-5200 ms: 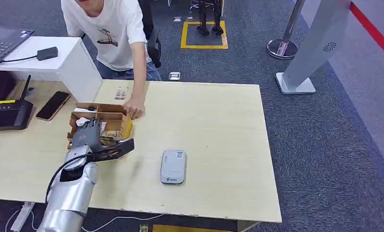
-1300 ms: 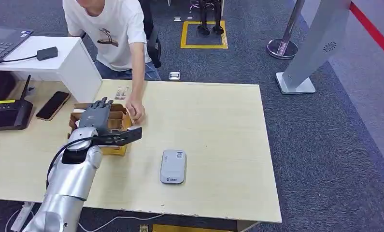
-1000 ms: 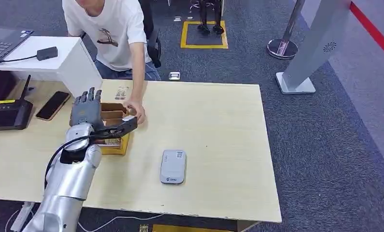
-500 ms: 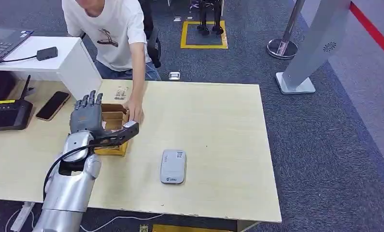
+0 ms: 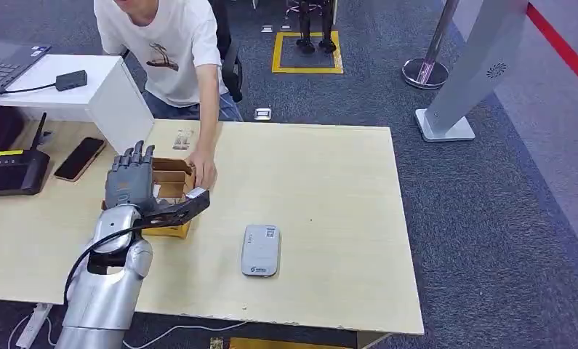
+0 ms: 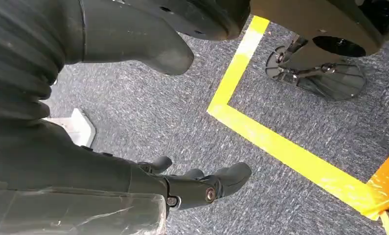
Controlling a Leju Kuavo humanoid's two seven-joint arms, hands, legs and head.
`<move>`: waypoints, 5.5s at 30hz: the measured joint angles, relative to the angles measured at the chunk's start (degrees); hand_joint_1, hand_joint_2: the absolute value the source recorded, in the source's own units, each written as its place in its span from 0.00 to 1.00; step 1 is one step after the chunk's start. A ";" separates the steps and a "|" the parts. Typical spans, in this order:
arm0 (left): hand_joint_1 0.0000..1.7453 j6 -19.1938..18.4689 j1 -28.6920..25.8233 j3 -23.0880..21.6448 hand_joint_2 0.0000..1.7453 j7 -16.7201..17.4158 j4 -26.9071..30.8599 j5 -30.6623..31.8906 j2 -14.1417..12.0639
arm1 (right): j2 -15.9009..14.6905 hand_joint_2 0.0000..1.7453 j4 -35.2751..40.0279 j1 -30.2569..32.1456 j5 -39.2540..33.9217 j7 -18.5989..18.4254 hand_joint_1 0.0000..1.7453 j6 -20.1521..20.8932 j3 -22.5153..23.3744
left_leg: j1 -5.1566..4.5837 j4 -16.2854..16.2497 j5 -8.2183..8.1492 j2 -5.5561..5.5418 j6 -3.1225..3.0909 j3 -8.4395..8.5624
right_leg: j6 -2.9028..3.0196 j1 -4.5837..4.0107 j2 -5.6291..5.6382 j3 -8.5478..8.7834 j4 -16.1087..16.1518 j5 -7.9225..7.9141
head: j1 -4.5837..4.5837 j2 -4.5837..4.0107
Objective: Pass the card to the sensor for recognition and then transmit it.
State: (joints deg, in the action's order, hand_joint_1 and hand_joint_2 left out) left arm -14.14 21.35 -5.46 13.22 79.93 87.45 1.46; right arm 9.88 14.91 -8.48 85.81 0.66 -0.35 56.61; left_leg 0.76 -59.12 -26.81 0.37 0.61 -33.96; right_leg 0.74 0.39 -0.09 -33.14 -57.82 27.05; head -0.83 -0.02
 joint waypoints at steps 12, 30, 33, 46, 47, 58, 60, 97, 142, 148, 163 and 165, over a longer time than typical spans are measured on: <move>0.00 8.63 -9.33 -5.75 1.00 6.98 12.14 0.00 -0.15 | 0.09 1.00 0.09 1.87 -2.65 0.68 0.00 -1.22 2.14 | -0.02 0.01 -0.15 0.05 -0.06 -0.08 | -0.09 0.00 0.03 -0.01 0.00 0.12 | 0.00 0.00; 0.00 22.82 -29.09 0.18 1.00 -1.84 30.45 0.02 5.90 | 1.71 1.00 1.05 3.10 -0.72 -0.50 0.00 -1.29 3.87 | -0.01 0.02 -0.28 0.01 -0.12 -0.06 | -0.12 0.01 -0.03 0.01 0.02 0.28 | -0.02 0.00; 0.00 22.82 -29.40 0.81 1.00 -1.97 30.62 0.00 6.54 | 1.75 1.00 1.09 3.10 -0.72 -0.50 0.00 -1.29 3.87 | -0.02 0.02 -0.28 0.01 -0.12 -0.06 | -0.12 0.01 -0.03 0.01 0.02 0.28 | -0.02 0.00; 0.00 19.69 -26.38 10.51 1.00 -8.03 25.31 -0.02 11.56 | 1.79 1.00 1.14 2.95 2.08 -0.50 0.00 -0.87 3.76 | -0.01 0.02 -0.28 0.00 -0.12 -0.04 | -0.10 0.01 -0.06 0.01 0.02 0.27 | -0.04 0.00; 0.00 19.58 -26.15 10.73 1.00 -7.87 24.89 -0.02 11.61 | 1.79 1.00 1.14 2.95 2.12 -0.52 0.00 -0.87 3.76 | -0.01 0.02 -0.27 0.00 -0.12 -0.05 | -0.10 0.01 -0.06 0.01 0.02 0.27 | -0.02 0.00; 0.00 16.66 -22.43 11.19 1.00 -3.19 18.95 0.00 11.06 | 1.79 1.00 1.14 2.52 3.13 -0.46 0.00 -0.33 3.47 | -0.02 0.01 -0.27 -0.01 -0.13 -0.05 | -0.10 0.01 -0.06 0.01 0.02 0.25 | -0.02 0.00; 0.00 16.74 -21.92 11.19 1.00 -3.15 17.99 0.00 10.88 | 1.79 1.00 1.14 2.48 3.15 -0.46 0.00 -0.28 3.39 | -0.02 0.01 -0.27 -0.01 -0.13 -0.05 | -0.10 0.01 -0.06 0.01 0.02 0.25 | -0.02 0.00; 0.00 17.01 -17.44 11.96 1.00 0.39 7.98 0.00 8.22 | 1.79 1.00 1.14 1.66 4.07 -0.52 0.00 -0.13 2.45 | -0.02 0.01 -0.27 -0.01 -0.13 -0.05 | -0.10 0.01 -0.06 0.00 0.02 0.25 | -0.02 0.00; 0.00 15.21 -13.45 10.75 1.00 -5.90 -0.48 0.00 8.04 | 1.79 1.00 1.05 0.33 4.11 -0.66 0.00 1.22 -0.50 | -0.02 0.00 -0.26 -0.01 -0.13 -0.05 | -0.10 0.01 -0.04 -0.01 0.02 0.25 | -0.02 0.00; 0.00 14.73 -13.01 10.64 1.00 -5.33 -1.18 0.00 8.04 | 1.79 1.00 1.03 0.24 4.11 -0.68 0.00 1.29 -0.52 | -0.02 0.00 -0.26 0.00 -0.12 -0.05 | -0.10 0.01 -0.04 -0.01 0.02 0.25 | -0.02 0.00; 1.00 14.10 -12.81 10.62 1.00 -4.17 -1.36 0.00 8.04 | 1.79 1.00 1.03 0.26 4.11 -1.14 0.00 1.20 -0.52 | -0.02 0.00 -0.26 0.00 -0.12 -0.04 | -0.10 0.01 -0.04 -0.01 0.02 0.25 | -0.02 0.00; 1.00 12.89 -12.59 10.58 1.00 -2.82 -1.36 0.00 8.02 | 1.79 1.00 1.03 0.26 4.09 -1.18 0.00 1.20 -0.52 | -0.02 0.00 -0.26 -0.01 -0.12 -0.05 | -0.10 0.01 -0.04 -0.01 0.02 0.25 | -0.02 0.00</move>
State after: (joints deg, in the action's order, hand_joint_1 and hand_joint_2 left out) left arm -1.25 8.77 5.11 10.41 78.58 87.45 9.49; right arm 11.67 15.93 -8.22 89.90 -0.52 0.85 56.08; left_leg 0.75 -59.11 -27.07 0.37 0.49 -34.00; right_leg 0.64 0.39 -0.12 -33.15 -57.80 27.30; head -0.85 -0.02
